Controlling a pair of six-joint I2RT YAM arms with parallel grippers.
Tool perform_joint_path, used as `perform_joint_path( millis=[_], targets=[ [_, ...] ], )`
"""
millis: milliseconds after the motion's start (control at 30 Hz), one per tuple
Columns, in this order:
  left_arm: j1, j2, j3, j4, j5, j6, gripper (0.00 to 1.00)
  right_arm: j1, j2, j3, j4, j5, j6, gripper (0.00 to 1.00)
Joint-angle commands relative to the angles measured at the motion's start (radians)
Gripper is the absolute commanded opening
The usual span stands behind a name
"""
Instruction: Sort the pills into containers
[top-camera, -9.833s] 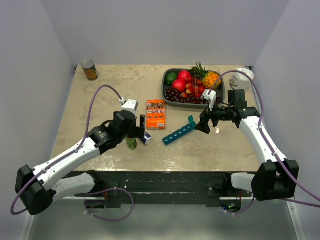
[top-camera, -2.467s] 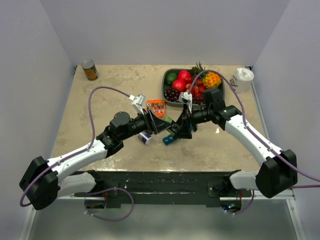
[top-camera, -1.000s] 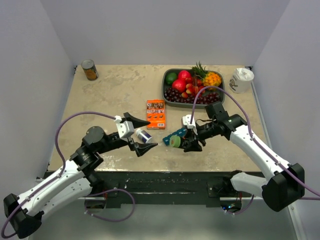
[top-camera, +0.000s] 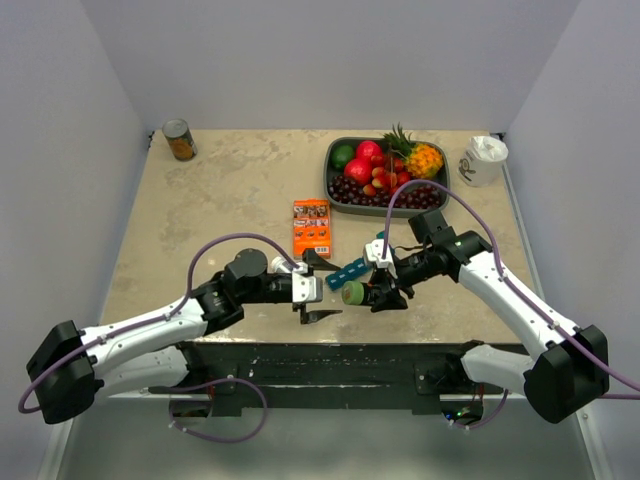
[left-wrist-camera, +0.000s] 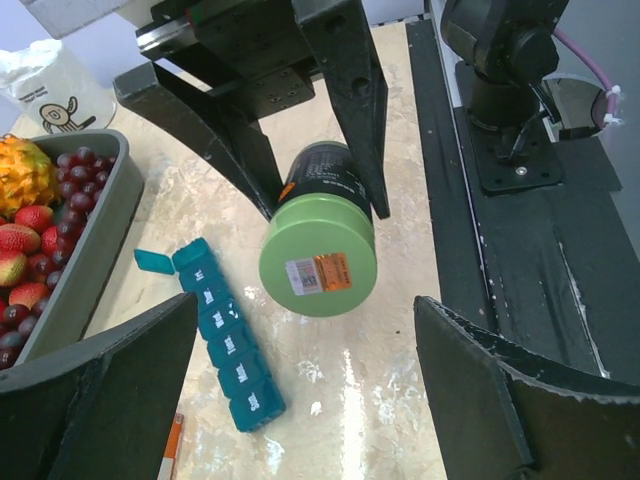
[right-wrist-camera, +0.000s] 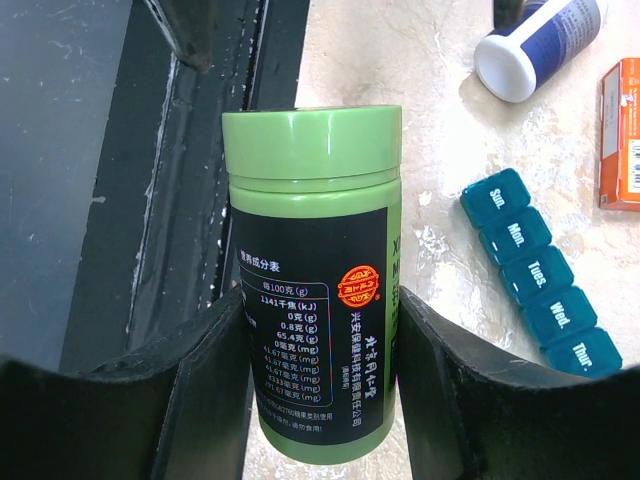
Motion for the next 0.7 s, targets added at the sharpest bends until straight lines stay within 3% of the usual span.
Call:
perform_joint_path(
  millis=[0,400,500,533,600,633,667],
  targets=[
    [-0.015,0.045,0.068,0.092,0.005,0.045,0.91,-0.001,-0.021,0.005,-0.006,-0.051,-0.026,0.0],
    [-0.062,0.162,0.125,0.101,0.026,0.017,0.76,0.001,-0.024,0.003,-0.003,-0.052,-0.021,0.0],
    [-0.064,0.169,0.129,0.098,0.029,-0.024,0.58,0.001,-0.022,0.001,0.003,-0.046,-0.015,0.0],
    [-0.064,0.171,0.131,0.098,0.025,-0.044,0.41,0.001,-0.024,0.001,0.008,-0.042,-0.009,0.0],
    [-0.064,0.171,0.128,0.099,0.014,-0.116,0.18,-0.002,-0.024,0.0,0.026,-0.028,0.016,0.0],
    [-0.064,0.174,0.125,0.104,0.0,-0.163,0.0,-0.002,-0.024,-0.002,0.033,-0.023,0.022,0.0],
    [-0.062,0.174,0.111,0.114,-0.029,-0.229,0.0,-0.002,-0.026,-0.003,0.043,-0.02,0.036,0.0]
  ],
)
